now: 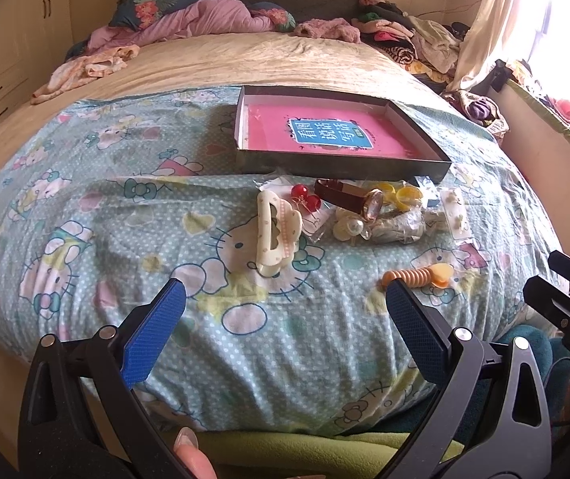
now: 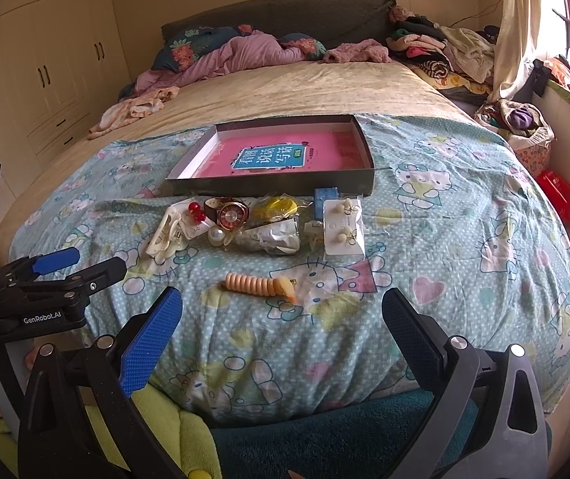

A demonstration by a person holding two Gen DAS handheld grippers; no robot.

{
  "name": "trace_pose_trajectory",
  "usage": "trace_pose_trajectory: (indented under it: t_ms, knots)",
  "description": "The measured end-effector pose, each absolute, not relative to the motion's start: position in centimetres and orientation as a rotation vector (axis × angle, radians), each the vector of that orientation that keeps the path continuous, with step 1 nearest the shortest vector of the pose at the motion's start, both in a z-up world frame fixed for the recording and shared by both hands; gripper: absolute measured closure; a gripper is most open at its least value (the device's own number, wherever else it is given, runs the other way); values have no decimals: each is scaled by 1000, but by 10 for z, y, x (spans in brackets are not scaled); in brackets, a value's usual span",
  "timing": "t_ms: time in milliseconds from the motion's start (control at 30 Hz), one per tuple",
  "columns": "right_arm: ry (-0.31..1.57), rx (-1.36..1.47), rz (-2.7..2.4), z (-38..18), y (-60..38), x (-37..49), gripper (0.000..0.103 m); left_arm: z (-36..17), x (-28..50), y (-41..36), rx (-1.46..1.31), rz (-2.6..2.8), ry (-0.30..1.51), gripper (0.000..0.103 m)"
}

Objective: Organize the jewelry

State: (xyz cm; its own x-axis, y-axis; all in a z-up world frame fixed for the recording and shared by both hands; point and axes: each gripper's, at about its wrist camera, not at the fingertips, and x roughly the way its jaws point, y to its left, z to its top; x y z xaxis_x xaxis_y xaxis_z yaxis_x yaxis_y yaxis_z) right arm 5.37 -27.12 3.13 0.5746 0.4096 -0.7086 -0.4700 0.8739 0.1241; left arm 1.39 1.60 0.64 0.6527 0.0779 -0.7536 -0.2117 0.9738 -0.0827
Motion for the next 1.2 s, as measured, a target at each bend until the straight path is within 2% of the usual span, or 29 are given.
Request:
trace_pose_trajectory:
  t_ms: [700, 767, 900, 967, 1100, 1133, 1167, 1200]
  knots:
    - [873, -81, 436, -4, -271, 139, 4, -46, 83, 55, -250, 109, 961, 10]
    - [885, -80, 429, -10, -272, 147, 4, -50, 89, 54, -245, 109, 970, 18]
    - [917, -72, 413, -23, -273, 164, 4, -58, 96, 55, -246, 111, 990, 26]
    - [935, -84, 400, -31, -272, 173, 4, -60, 98, 55, -239, 110, 988, 41]
    - [947, -77, 399, -41, -273, 188, 5, -61, 99, 55, -245, 87, 986, 56]
    - [957, -72, 401, -43, -274, 191, 8, -59, 100, 54, -240, 75, 979, 66]
    - [970, -70, 405, -46, -273, 195, 19, -58, 100, 53, -237, 61, 974, 73]
    - [981, -72, 414, -49, -273, 198, 27, -56, 100, 52, -232, 62, 974, 73]
